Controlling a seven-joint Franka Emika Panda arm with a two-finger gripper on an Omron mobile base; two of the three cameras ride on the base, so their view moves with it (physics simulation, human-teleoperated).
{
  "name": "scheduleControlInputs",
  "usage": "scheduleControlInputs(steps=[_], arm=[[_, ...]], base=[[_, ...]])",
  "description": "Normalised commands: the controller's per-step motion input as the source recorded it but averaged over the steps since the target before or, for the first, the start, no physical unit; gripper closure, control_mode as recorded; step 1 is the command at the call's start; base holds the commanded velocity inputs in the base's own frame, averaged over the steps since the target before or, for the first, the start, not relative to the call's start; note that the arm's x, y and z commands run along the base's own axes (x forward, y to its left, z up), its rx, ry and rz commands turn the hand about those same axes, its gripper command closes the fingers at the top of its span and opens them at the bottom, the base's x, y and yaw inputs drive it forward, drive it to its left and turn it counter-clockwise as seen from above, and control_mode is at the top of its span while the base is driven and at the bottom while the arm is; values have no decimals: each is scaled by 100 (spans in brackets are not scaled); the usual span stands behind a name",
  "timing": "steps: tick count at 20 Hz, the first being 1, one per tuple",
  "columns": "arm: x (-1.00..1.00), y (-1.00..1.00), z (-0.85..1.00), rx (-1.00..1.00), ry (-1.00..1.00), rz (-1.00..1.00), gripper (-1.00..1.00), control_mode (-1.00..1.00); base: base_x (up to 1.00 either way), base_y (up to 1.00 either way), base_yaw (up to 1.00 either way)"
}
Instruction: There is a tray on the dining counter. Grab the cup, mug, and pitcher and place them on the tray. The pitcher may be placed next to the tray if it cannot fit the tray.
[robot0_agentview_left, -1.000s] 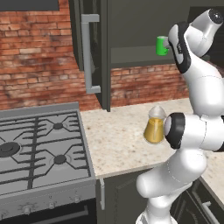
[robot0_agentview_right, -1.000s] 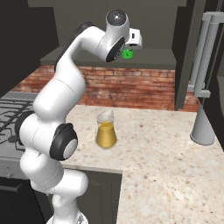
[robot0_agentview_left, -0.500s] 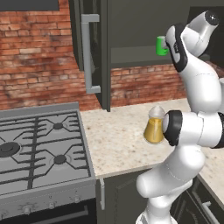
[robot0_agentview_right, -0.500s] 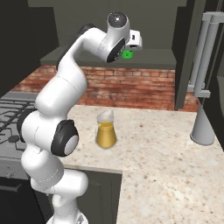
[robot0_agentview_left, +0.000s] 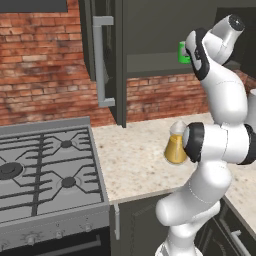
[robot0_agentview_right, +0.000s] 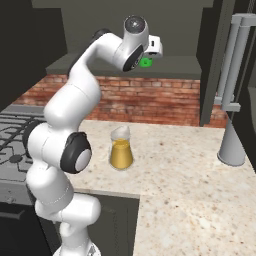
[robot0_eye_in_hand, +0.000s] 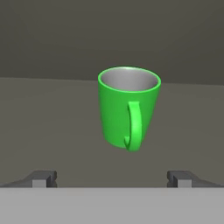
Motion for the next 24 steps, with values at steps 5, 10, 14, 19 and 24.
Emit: scheduleControlInputs(steps=[5,10,14,19,24], arm=[[22,0,-3,0,0,0,-100,-100],[21,-1,-1,0,0,0,-100,-100],[17,-8,-1,0,0,1,-100,-100],[12,-8,-1,0,0,1,-100,-100],[14,-5,-4,0,0,1,-100,-100]], base=[[0,0,0],[0,0,0],[0,0,0],[0,0,0],[0,0,0]])
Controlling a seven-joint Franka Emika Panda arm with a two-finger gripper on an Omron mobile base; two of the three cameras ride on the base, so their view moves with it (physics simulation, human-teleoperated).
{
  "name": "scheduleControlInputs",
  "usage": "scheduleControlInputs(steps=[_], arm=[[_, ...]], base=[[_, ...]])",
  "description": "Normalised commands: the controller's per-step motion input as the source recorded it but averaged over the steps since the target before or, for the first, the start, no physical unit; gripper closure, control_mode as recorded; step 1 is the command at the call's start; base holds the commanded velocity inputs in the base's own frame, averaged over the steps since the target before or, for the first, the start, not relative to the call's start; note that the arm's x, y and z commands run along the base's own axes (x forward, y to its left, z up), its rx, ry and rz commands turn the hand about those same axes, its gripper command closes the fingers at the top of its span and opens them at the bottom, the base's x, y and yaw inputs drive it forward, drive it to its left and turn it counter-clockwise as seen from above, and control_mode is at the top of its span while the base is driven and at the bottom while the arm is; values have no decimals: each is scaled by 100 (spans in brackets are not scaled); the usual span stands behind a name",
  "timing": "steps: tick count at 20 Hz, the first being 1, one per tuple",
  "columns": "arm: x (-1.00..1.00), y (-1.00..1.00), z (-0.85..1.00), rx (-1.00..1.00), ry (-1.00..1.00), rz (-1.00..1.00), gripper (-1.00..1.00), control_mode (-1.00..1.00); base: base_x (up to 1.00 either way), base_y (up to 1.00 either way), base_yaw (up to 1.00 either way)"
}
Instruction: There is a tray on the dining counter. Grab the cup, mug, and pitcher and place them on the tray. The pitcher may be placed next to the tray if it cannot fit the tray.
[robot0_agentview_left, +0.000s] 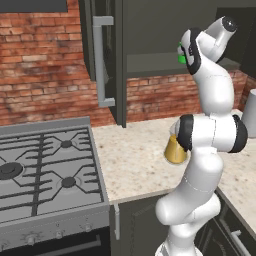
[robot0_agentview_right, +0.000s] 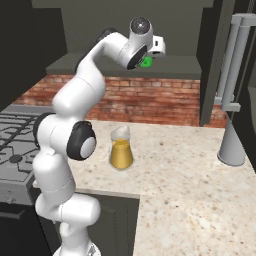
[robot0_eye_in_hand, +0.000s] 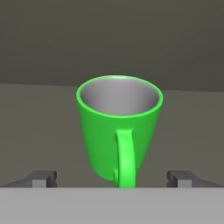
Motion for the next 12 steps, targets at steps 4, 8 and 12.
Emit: scheduleControlInputs(steps=[4,8,12], arm=[[19,-3,-6,0,0,1,-100,-100],[21,-6,-7,0,0,1,-100,-100],[10,-7,-4,0,0,2,-100,-100]], base=[[0,0,0],[0,0,0],[0,0,0]])
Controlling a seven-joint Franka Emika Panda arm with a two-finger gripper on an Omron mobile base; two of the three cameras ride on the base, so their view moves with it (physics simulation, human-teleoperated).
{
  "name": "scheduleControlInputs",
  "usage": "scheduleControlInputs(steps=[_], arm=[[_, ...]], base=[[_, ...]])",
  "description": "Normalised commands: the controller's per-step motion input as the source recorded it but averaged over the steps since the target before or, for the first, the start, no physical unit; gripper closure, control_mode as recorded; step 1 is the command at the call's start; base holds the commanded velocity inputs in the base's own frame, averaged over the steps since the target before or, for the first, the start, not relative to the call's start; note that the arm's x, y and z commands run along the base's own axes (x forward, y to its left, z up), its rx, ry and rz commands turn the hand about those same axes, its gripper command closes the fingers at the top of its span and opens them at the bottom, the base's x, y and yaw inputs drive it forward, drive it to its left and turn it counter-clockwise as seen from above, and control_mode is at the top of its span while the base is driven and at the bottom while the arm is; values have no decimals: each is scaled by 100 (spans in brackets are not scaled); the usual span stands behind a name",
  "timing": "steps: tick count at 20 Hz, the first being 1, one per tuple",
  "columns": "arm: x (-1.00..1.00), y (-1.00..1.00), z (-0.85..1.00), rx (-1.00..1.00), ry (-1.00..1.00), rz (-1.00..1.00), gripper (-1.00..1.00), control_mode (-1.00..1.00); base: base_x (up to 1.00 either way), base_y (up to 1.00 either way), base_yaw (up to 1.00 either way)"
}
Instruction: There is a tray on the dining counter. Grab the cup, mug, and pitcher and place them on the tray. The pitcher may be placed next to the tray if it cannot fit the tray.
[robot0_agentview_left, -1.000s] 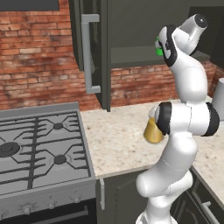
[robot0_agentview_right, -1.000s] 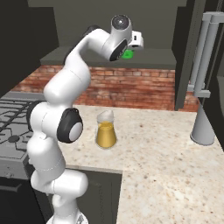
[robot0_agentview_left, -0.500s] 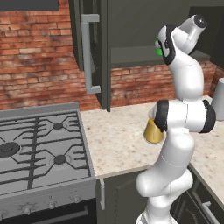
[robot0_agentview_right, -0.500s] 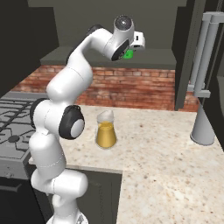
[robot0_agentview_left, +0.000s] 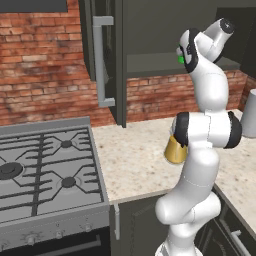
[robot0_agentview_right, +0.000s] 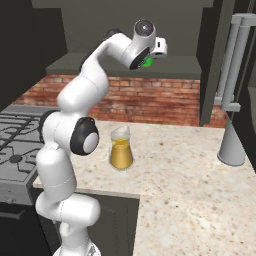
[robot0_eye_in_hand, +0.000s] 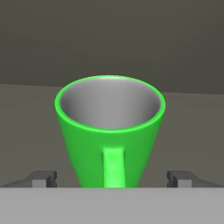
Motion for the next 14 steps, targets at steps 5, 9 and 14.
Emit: scheduleControlInputs(steps=[5,9,14], arm=[[2,-2,0,0,0,1,-100,-100],[0,0,0,0,0,0,-100,-100],[0,0,0,0,0,0,-100,-100]], base=[[0,0,0],[0,0,0],[0,0,0]])
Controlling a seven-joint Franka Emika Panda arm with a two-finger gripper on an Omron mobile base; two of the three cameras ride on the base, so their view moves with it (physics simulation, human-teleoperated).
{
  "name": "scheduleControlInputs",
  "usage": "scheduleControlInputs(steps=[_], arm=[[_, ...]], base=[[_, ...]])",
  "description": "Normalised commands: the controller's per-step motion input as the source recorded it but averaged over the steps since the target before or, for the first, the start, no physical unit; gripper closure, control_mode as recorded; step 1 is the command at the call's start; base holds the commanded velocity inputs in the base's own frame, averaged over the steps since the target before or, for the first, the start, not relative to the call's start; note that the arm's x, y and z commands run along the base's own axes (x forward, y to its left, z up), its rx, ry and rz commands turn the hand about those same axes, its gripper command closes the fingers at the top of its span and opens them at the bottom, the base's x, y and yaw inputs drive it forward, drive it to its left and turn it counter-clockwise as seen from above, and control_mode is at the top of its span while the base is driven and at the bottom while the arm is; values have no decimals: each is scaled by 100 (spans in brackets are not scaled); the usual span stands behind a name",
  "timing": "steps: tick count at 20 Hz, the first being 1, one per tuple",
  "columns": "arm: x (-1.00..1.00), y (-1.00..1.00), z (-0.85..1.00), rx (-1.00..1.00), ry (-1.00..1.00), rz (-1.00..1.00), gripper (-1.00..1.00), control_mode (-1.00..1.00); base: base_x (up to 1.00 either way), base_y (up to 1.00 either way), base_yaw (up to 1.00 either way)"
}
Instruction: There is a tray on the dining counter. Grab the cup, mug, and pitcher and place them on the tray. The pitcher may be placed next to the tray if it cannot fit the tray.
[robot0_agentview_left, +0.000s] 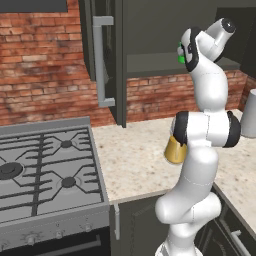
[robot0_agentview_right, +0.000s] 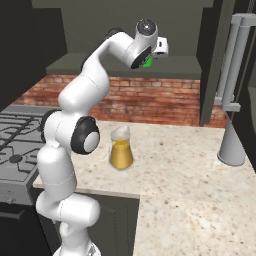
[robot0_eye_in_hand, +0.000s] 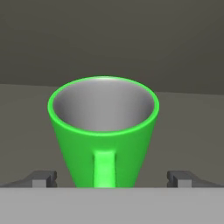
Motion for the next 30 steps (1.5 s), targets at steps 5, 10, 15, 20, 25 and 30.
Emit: scheduleControlInputs(steps=[5,10,15,20,25,30], arm=[[0,0,0,0,0,0,-100,-100],[0,0,0,0,0,0,100,-100],[0,0,0,0,0,0,100,-100],[0,0,0,0,0,0,100,-100],[0,0,0,0,0,0,100,-100],[0,0,0,0,0,0,100,-100]], base=[[0,0,0],[0,0,0],[0,0,0],[0,0,0],[0,0,0],[0,0,0]])
